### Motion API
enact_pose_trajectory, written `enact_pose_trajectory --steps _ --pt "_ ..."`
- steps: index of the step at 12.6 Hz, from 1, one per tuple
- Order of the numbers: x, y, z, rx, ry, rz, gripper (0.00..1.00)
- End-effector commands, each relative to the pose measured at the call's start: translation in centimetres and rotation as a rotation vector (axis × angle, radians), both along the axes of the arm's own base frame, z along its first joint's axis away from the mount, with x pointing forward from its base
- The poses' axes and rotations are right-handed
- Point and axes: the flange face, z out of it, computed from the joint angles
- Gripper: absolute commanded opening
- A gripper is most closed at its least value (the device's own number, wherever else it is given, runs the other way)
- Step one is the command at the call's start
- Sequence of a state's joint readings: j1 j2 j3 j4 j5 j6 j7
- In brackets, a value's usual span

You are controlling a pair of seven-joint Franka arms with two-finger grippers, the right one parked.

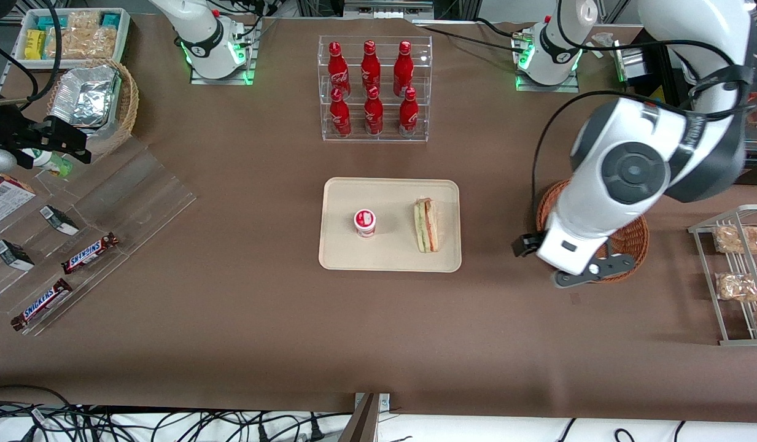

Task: Place sandwich from basket to tray

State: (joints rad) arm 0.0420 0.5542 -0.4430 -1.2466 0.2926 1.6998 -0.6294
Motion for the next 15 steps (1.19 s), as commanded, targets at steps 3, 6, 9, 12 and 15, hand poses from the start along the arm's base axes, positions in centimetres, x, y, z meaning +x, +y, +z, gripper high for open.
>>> enact_pose_trajectory --steps 3,6,9,12,15 --pt "0.2 6.2 2.0 -0.069 0.054 -0.134 1.00" --pt "0.5 12.0 3.7 -0.129 0.041 -0.218 1.00" --pt "0.4 15.0 4.7 -0.113 0.028 -0.322 1.00" --pt "0.6 15.1 4.1 -0.099 0.034 -0.341 1.00" --pt "0.7 14.6 3.9 -0.100 0.033 -0.342 1.00"
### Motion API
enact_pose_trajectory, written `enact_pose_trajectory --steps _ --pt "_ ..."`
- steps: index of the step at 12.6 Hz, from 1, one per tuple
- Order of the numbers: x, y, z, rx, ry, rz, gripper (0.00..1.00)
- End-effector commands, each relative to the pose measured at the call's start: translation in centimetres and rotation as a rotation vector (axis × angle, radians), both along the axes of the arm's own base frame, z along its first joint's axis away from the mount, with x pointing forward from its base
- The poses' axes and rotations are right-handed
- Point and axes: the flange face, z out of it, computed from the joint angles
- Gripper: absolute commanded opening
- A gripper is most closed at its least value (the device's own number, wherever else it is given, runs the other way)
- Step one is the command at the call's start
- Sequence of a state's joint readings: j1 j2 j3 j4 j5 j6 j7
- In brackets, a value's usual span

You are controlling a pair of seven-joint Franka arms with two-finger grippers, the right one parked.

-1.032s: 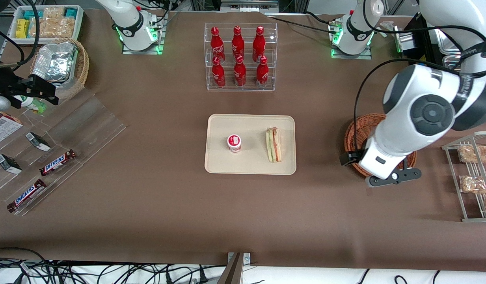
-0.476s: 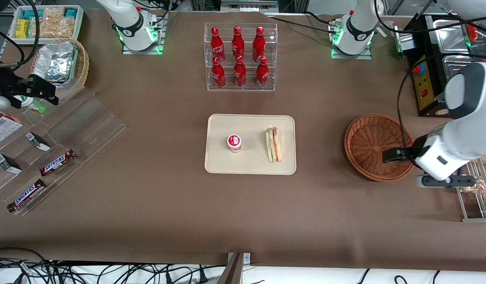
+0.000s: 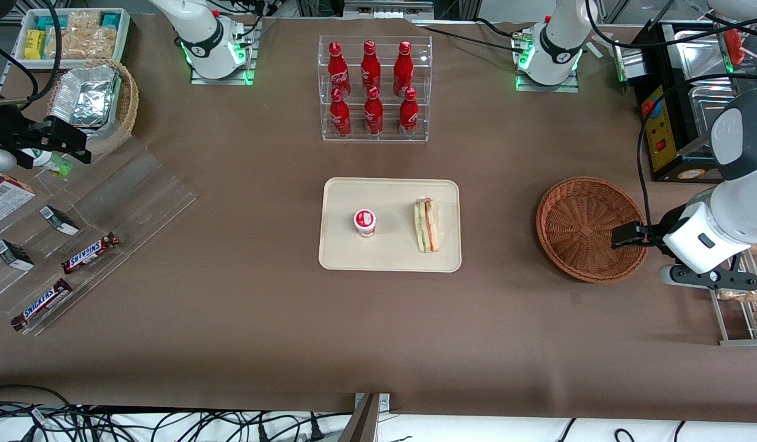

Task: Place sandwich from basket to tray

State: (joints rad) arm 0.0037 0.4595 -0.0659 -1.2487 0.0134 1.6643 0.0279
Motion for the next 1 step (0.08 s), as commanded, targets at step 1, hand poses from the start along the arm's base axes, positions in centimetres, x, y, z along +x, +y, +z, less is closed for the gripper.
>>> enact_pose_trajectory --steps 1 --pt "-0.09 -0.44 0.06 0.004 0.003 -0.026 1.00"
